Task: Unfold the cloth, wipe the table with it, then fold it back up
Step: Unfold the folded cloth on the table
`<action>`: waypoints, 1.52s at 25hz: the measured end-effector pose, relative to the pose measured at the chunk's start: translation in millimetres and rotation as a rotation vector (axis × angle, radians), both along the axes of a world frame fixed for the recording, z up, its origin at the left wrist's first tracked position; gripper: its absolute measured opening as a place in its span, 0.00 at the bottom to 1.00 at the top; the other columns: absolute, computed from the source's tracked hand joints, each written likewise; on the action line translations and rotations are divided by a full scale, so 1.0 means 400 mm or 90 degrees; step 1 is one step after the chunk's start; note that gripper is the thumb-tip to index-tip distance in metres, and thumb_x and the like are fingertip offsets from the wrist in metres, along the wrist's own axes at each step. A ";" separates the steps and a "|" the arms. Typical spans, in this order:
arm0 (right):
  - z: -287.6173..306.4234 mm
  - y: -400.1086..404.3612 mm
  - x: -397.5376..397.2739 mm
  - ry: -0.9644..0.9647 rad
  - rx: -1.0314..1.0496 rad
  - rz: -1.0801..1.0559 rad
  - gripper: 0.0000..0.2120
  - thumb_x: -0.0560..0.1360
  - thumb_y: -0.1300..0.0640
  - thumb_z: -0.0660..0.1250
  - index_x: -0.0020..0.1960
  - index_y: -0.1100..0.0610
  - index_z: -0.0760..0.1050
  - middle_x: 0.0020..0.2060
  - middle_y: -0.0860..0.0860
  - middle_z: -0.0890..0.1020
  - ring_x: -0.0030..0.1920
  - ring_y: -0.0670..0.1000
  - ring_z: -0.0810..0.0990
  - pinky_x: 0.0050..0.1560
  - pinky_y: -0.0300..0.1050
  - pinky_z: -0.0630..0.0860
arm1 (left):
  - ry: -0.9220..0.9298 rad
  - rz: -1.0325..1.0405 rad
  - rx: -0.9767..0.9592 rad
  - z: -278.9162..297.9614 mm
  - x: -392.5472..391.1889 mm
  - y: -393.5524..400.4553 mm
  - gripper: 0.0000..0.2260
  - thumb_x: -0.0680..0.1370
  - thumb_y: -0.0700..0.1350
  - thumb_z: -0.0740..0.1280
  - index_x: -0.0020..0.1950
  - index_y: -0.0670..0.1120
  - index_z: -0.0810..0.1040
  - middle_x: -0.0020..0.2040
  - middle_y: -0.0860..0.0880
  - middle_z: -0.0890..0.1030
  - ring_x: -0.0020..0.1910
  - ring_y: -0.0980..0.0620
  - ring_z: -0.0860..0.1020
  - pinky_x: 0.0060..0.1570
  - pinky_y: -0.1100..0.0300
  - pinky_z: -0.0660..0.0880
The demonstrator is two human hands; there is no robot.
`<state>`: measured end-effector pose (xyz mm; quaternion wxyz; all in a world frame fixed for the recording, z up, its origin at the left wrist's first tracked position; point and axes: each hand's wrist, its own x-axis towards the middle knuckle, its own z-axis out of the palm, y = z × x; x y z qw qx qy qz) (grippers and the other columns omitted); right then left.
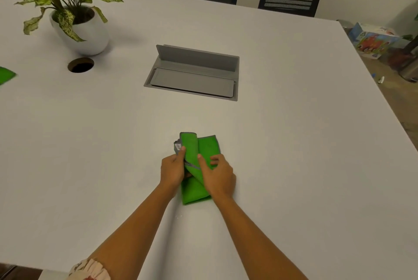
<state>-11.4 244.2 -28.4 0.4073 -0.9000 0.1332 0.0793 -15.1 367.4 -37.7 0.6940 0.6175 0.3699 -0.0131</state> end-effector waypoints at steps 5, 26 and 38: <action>0.034 0.020 0.068 0.055 -0.031 0.059 0.21 0.78 0.44 0.66 0.66 0.54 0.74 0.60 0.51 0.82 0.62 0.56 0.79 0.60 0.49 0.71 | -0.097 -0.023 0.048 0.015 -0.026 0.046 0.21 0.83 0.54 0.59 0.50 0.39 0.84 0.47 0.35 0.84 0.44 0.43 0.82 0.45 0.44 0.83; 0.336 -0.023 0.223 -0.190 0.517 -0.412 0.11 0.76 0.58 0.65 0.35 0.53 0.76 0.33 0.46 0.81 0.41 0.53 0.82 0.47 0.49 0.80 | -0.218 0.403 -0.001 0.244 0.078 0.139 0.06 0.81 0.48 0.64 0.49 0.47 0.75 0.45 0.48 0.80 0.46 0.50 0.80 0.55 0.47 0.81; 0.135 -0.275 0.015 -0.407 0.450 -0.530 0.08 0.66 0.63 0.60 0.29 0.59 0.67 0.20 0.42 0.66 0.26 0.43 0.62 0.32 0.43 0.58 | -0.108 0.509 -0.024 0.114 -0.156 -0.009 0.03 0.80 0.45 0.65 0.51 0.46 0.75 0.50 0.44 0.81 0.50 0.42 0.81 0.53 0.49 0.79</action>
